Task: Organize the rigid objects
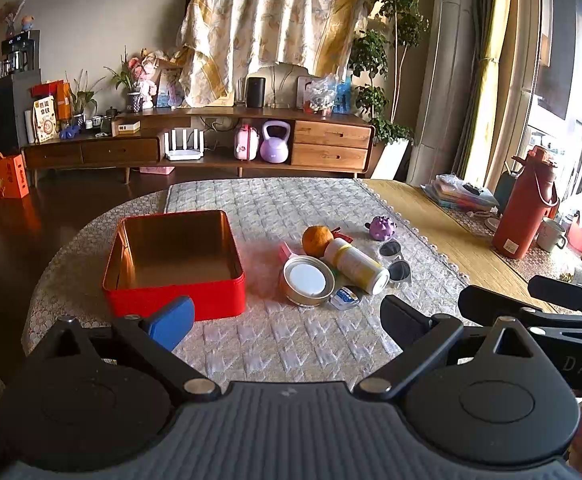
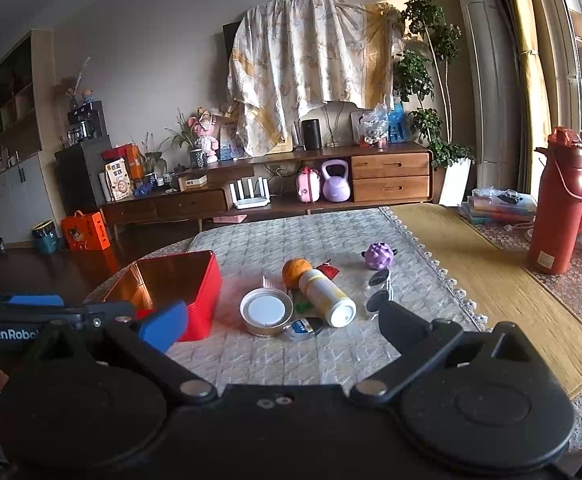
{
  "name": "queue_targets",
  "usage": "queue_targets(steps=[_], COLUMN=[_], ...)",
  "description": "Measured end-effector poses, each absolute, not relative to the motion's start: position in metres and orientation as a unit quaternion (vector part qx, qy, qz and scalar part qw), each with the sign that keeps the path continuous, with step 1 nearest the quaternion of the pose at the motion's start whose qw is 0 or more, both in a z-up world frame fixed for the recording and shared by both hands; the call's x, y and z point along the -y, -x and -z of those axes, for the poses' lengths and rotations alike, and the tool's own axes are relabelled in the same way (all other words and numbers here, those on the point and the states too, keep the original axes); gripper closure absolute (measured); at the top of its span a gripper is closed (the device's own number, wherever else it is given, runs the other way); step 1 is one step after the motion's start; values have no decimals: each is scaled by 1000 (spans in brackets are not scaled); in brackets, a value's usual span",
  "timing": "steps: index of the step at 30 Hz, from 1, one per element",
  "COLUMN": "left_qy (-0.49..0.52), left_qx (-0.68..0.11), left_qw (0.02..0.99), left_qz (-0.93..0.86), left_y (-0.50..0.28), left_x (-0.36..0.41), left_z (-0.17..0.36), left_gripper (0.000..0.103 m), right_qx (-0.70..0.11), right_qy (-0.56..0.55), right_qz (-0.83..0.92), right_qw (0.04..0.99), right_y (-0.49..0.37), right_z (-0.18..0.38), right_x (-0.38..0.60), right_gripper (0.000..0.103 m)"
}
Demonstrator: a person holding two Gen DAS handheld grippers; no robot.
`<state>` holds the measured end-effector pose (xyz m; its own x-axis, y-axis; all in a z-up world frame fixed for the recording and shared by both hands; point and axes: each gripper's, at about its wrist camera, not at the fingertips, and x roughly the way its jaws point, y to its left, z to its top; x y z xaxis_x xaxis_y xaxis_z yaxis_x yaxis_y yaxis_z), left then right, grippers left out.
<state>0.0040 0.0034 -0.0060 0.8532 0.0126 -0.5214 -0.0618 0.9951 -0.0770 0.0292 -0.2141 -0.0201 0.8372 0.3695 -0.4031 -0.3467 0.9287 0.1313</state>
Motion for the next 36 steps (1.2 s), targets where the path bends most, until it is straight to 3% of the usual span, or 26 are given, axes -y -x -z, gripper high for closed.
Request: queue_targets(steps=[12, 36], left_qy=[33, 28], left_qx=[-291, -339], left_qw=[956, 940], left_qz=[-7, 10], left_y=[-36, -173], left_x=[-1, 22], left_z=[19, 80], left_gripper=[3, 3], right_qx=[-244, -358], right_qy=[-22, 50], right_qz=[-193, -241], right_qw=[950, 901], right_y=[-67, -241], right_z=[24, 67], right_x=[223, 218], right_gripper=[1, 6])
